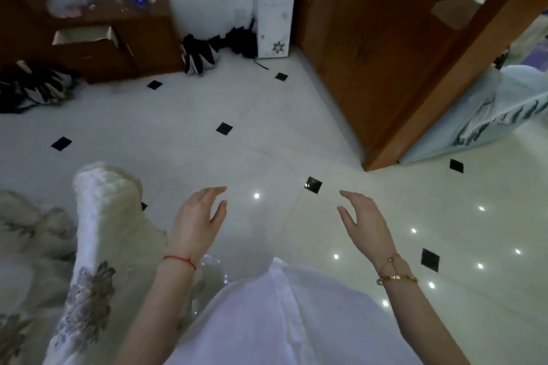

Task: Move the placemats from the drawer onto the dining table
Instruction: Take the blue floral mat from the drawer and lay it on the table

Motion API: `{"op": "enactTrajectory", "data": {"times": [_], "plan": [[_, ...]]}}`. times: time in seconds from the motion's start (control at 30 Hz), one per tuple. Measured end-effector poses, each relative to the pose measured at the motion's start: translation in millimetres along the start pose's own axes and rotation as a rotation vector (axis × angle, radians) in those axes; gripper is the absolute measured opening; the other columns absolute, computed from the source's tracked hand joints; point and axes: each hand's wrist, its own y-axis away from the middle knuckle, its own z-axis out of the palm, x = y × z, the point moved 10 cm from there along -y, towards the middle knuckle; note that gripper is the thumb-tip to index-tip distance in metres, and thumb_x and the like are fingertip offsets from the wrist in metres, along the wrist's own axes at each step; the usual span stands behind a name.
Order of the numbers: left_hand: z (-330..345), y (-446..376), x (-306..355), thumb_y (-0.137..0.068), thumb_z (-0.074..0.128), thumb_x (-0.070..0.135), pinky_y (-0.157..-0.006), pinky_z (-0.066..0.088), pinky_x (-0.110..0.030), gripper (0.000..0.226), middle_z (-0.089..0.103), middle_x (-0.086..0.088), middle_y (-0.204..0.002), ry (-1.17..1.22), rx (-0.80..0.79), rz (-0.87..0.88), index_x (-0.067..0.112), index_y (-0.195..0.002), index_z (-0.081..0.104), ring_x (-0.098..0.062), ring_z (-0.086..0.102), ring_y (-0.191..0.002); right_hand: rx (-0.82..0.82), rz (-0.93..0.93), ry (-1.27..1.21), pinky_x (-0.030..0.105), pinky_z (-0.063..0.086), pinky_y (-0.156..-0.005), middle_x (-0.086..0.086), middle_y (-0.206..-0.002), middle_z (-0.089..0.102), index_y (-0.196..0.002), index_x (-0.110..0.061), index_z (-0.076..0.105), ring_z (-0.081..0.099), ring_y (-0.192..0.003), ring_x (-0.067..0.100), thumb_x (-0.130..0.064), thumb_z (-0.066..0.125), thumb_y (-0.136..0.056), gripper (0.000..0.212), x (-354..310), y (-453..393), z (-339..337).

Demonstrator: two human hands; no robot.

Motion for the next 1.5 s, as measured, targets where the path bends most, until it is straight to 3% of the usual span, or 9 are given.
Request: {"op": "enactTrajectory", "data": {"times": [0.2, 0.43, 0.57, 0.73, 0.87, 1.17, 1.37, 1.5], "plan": [[-13, -88, -28, -0.093, 0.057, 0.019, -0.091, 0.046, -0.029, 0.029, 0.067, -0.006, -0.116, 0.002, 0.097, -0.191, 0.011, -0.120, 0.062, -0.023, 0.063, -0.105, -0.115, -0.174, -0.006, 0.007, 0.022, -0.092, 0.003, -0.123, 0.060, -0.129, -0.014, 0.054, 0.049, -0.117, 0.018, -0.024, 0.053, -0.096, 0.034, -52, -162, 19], [-28, -190, -119, -0.092, 0.057, 0.021, -0.091, 0.045, -0.026, 0.029, 0.066, -0.002, -0.117, 0.003, 0.189, -0.374, 0.014, -0.120, 0.062, -0.021, 0.062, -0.106, -0.223, -0.289, -0.036, 0.013, 0.026, -0.097, 0.004, -0.125, 0.059, -0.130, -0.014, 0.054, 0.048, -0.120, 0.019, -0.024, 0.053, -0.096, 0.036, -113, -314, 93], [-73, -271, -175, -0.090, 0.061, 0.017, -0.083, 0.048, -0.030, 0.028, 0.068, -0.005, -0.109, -0.019, 0.272, -0.445, 0.013, -0.117, 0.064, -0.026, 0.065, -0.088, -0.239, -0.357, -0.053, 0.012, 0.024, -0.098, 0.004, -0.128, 0.058, -0.131, -0.013, 0.053, 0.047, -0.121, 0.018, -0.025, 0.052, -0.096, 0.037, -186, -419, 120], [-130, -380, -237, -0.090, 0.061, 0.017, -0.091, 0.046, -0.031, 0.027, 0.068, -0.005, -0.113, -0.064, 0.335, -0.444, 0.014, -0.116, 0.064, -0.024, 0.062, -0.106, -0.227, -0.427, -0.078, 0.011, 0.025, -0.097, 0.006, -0.126, 0.059, -0.130, -0.010, 0.054, 0.049, -0.119, 0.019, -0.024, 0.052, -0.096, 0.037, -284, -540, 142], [-159, -450, -281, -0.091, 0.060, 0.018, -0.091, 0.047, -0.033, 0.028, 0.067, -0.006, -0.114, -0.078, 0.336, -0.458, 0.014, -0.118, 0.063, -0.025, 0.062, -0.106, -0.267, -0.444, -0.097, 0.018, 0.030, -0.098, 0.004, -0.128, 0.057, -0.131, -0.012, 0.052, 0.048, -0.120, 0.017, -0.025, 0.051, -0.097, 0.037, -338, -612, 173], [-198, -590, -419, -0.090, 0.061, 0.018, -0.087, 0.047, -0.030, 0.028, 0.067, -0.005, -0.114, -0.073, 0.363, -0.593, 0.015, -0.118, 0.064, -0.023, 0.063, -0.104, -0.328, -0.525, -0.105, 0.020, 0.032, -0.097, 0.006, -0.124, 0.060, -0.129, -0.011, 0.054, 0.052, -0.116, 0.020, -0.022, 0.055, -0.095, 0.036, -462, -786, 279], [-280, -710, -512, -0.090, 0.061, 0.016, -0.086, 0.049, -0.034, 0.028, 0.068, -0.008, -0.115, -0.112, 0.451, -0.654, 0.012, -0.117, 0.064, -0.027, 0.063, -0.105, -0.311, -0.617, -0.082, 0.015, 0.027, -0.096, 0.009, -0.123, 0.061, -0.128, -0.009, 0.055, 0.052, -0.115, 0.023, -0.021, 0.056, -0.094, 0.036, -596, -938, 327], [-329, -768, -569, -0.091, 0.059, 0.018, -0.088, 0.047, -0.031, 0.029, 0.066, -0.005, -0.118, -0.113, 0.495, -0.705, 0.014, -0.119, 0.063, -0.024, 0.062, -0.108, -0.339, -0.702, -0.095, 0.022, 0.034, -0.097, 0.012, -0.121, 0.062, -0.127, -0.007, 0.056, 0.055, -0.114, 0.026, -0.019, 0.058, -0.093, 0.036, -697, -1015, 359]]}}
